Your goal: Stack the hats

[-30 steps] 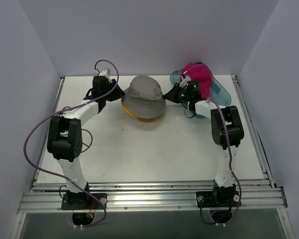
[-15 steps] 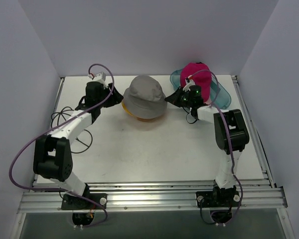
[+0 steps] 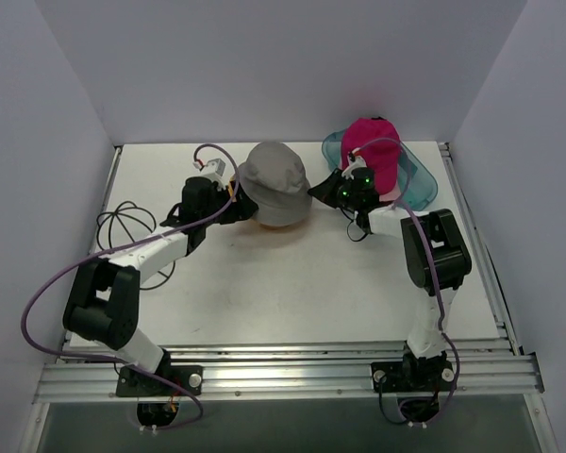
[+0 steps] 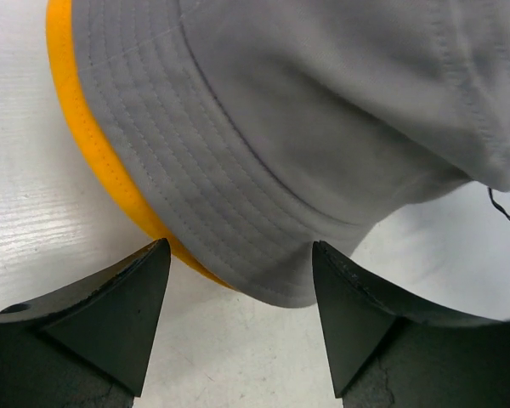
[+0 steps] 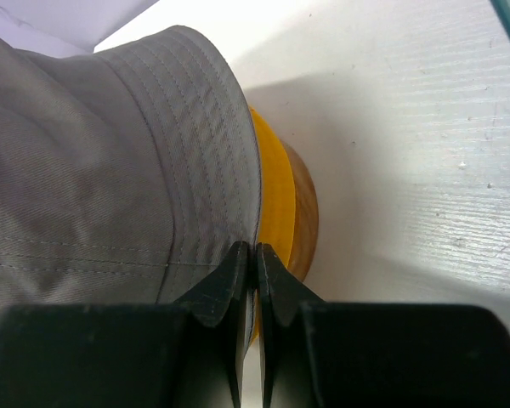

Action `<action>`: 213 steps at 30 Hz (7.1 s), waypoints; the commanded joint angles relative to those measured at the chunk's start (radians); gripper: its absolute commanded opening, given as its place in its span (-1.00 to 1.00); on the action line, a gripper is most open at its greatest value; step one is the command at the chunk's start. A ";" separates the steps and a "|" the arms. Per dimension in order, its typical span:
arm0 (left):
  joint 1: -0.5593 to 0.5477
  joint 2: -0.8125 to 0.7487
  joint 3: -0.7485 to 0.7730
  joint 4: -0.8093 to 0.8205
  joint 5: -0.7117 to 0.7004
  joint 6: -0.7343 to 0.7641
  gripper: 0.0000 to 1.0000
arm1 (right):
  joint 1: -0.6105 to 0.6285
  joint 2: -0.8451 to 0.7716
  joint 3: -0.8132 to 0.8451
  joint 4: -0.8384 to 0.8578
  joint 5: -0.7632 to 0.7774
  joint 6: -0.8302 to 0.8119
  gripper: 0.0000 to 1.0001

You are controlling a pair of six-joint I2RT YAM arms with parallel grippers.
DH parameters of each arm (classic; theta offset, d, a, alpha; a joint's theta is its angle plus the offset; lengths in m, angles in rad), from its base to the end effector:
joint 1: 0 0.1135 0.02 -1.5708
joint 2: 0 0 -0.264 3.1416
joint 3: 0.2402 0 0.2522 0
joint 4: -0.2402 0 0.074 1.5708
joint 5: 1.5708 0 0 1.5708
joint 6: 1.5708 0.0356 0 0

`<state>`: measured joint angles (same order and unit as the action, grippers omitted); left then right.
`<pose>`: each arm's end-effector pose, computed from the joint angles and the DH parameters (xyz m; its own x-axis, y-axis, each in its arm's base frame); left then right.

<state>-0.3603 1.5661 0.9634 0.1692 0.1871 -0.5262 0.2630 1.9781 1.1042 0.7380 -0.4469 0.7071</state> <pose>0.3284 -0.1308 0.2423 -0.5932 -0.3038 -0.7455 0.2387 0.8180 -0.5234 0.4141 0.1274 0.1922 -0.5204 0.4666 -0.7152 -0.4076 0.6003 0.6882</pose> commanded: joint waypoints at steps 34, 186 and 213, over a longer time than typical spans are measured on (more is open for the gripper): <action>0.006 0.209 0.041 0.178 -0.144 -0.066 -0.95 | 0.005 -0.071 0.002 0.029 -0.004 -0.034 -1.00; -0.635 -0.793 -0.324 -0.043 -0.815 0.348 0.88 | -0.074 -0.077 0.671 -0.597 0.769 -0.403 -0.99; -0.609 -0.813 0.303 -0.692 -0.871 0.170 0.88 | 0.327 -0.587 0.425 -0.536 0.360 -0.466 -1.00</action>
<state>-0.9787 0.7494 1.1625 -0.3859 -0.6762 -0.3428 0.5716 1.4288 1.5715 0.1062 0.0074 0.2340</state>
